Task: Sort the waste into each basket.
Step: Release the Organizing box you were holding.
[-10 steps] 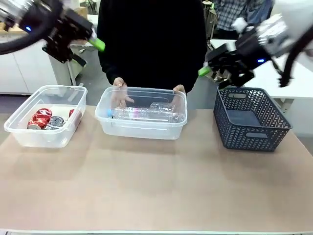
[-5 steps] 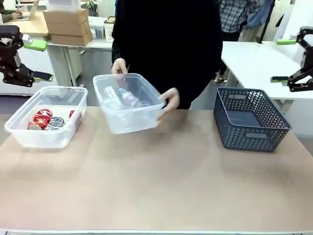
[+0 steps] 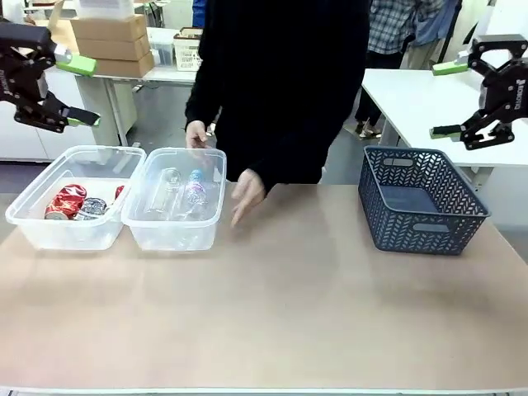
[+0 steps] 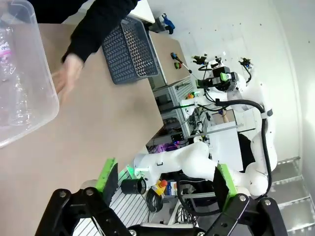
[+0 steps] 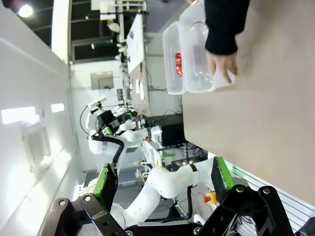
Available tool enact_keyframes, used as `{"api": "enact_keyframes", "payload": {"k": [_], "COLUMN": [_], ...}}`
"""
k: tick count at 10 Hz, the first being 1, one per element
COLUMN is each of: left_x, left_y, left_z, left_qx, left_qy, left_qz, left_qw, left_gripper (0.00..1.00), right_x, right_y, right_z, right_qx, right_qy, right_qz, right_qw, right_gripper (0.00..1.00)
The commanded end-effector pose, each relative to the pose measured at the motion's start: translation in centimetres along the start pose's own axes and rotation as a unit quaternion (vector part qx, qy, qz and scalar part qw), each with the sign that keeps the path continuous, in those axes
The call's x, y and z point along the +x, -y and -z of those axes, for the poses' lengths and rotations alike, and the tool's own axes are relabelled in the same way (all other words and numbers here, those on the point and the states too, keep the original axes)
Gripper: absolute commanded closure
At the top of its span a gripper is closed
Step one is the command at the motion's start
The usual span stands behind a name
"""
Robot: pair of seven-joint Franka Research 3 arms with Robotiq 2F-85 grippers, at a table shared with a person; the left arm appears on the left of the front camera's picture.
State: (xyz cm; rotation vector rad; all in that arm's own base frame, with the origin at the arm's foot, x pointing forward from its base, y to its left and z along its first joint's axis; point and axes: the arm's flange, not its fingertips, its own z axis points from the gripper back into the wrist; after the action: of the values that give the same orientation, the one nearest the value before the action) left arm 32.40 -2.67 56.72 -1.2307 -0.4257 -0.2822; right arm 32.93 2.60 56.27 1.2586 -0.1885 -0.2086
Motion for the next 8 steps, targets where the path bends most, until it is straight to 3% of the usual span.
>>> {"api": "enact_keyframes", "payload": {"k": [1,8], "left_x": [0.1,0.1], "left_y": [-0.25,-0.25], "left_z": [-0.32,-0.32], "left_qx": [-0.012,-0.012], "left_qy": [0.005,0.005], "left_qz": [0.0,0.0], "left_qw": [1.0,1.0], "left_gripper": [0.0,0.0], "right_x": [0.56,0.56], "right_y": [0.36,0.36], "right_z": [-0.7,-0.7], "right_qx": [0.007,0.007], "right_qy": [0.002,0.002], "right_qz": [-0.012,-0.012], "right_qw": [1.0,1.0], "right_gripper": [0.0,0.0]}}
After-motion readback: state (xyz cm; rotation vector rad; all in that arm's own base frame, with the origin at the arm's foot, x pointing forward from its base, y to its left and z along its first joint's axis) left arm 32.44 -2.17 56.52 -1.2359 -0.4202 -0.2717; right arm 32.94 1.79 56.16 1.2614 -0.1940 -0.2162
